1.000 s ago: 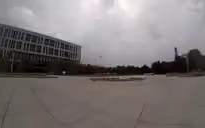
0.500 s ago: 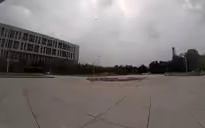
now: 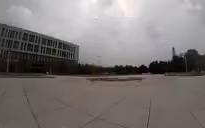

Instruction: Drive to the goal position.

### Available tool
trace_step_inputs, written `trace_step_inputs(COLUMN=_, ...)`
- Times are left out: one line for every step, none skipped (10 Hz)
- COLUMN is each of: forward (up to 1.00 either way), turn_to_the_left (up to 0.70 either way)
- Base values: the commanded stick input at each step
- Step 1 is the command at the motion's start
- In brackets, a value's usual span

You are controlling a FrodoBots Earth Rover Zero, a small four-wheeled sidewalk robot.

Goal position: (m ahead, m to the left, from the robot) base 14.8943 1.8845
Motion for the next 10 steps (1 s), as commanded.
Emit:
trace_step_inputs(forward=0.70, turn_to_the_left=0.07)
trace_step_inputs(forward=0.70, turn_to_the_left=0.21)
trace_step_inputs(forward=0.70, turn_to_the_left=0.31)
trace_step_inputs(forward=0.70, turn_to_the_left=0.33)
trace_step_inputs(forward=0.70, turn_to_the_left=0.33)
trace_step_inputs(forward=0.70, turn_to_the_left=0.12)
trace_step_inputs(forward=0.70, turn_to_the_left=0.00)
trace_step_inputs(forward=0.70, turn_to_the_left=0.00)
trace_step_inputs(forward=0.70, turn_to_the_left=0.00)
trace_step_inputs(forward=0.70, turn_to_the_left=0.00)
